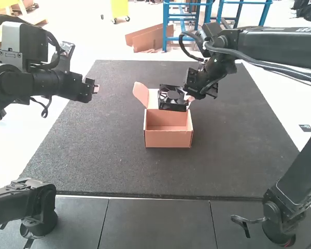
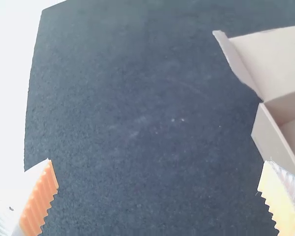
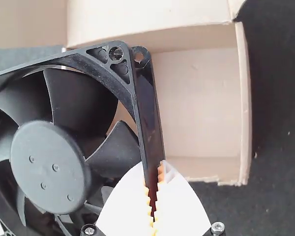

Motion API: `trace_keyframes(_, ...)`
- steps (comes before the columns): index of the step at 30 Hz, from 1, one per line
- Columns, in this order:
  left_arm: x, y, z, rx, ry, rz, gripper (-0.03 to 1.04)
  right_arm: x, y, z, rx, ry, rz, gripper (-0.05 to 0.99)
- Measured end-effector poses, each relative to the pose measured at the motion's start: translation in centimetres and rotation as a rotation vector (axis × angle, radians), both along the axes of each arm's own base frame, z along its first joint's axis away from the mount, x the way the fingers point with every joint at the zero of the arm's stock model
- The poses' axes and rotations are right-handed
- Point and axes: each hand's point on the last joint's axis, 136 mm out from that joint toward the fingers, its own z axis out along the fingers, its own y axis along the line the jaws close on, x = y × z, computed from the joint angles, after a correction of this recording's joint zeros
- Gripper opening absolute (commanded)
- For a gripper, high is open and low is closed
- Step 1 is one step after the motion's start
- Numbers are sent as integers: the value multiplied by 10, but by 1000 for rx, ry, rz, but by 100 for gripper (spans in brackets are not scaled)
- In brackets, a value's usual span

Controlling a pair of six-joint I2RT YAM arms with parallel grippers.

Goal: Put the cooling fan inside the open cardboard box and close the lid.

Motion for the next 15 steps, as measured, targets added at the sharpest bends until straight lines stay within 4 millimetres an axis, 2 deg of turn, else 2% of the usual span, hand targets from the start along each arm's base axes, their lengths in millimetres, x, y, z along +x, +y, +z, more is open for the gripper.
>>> trace_keyframes(15,-2,1,-1,-39,10,24,97,21,13,-56,-60,50,12,0)
